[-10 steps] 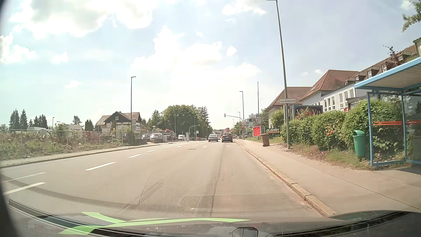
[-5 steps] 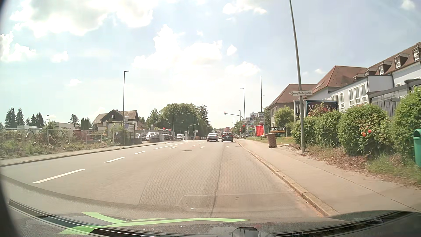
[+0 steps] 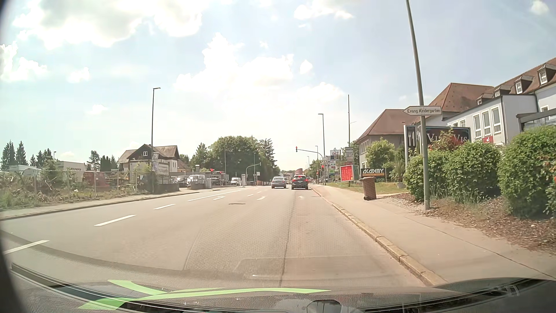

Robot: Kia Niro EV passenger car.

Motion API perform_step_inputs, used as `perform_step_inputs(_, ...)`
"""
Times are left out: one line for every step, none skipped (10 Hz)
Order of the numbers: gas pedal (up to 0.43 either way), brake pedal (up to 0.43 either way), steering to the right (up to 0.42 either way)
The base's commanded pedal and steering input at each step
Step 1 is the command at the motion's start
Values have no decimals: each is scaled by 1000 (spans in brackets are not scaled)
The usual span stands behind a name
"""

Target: Follow the waypoints while adhering to traffic rules and regulations

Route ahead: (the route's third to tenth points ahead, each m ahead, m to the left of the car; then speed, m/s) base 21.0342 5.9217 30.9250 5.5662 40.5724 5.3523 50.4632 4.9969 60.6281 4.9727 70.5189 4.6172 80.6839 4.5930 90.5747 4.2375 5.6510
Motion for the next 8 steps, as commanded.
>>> perform_step_inputs(8, 0, -4)
perform_step_inputs(8, 0, -5)
perform_step_inputs(8, 0, -7)
perform_step_inputs(8, 0, -8)
perform_step_inputs(20, 0, -7)
perform_step_inputs(39, 0, -7)
perform_step_inputs(39, 0, -7)
perform_step_inputs(39, 0, -6)
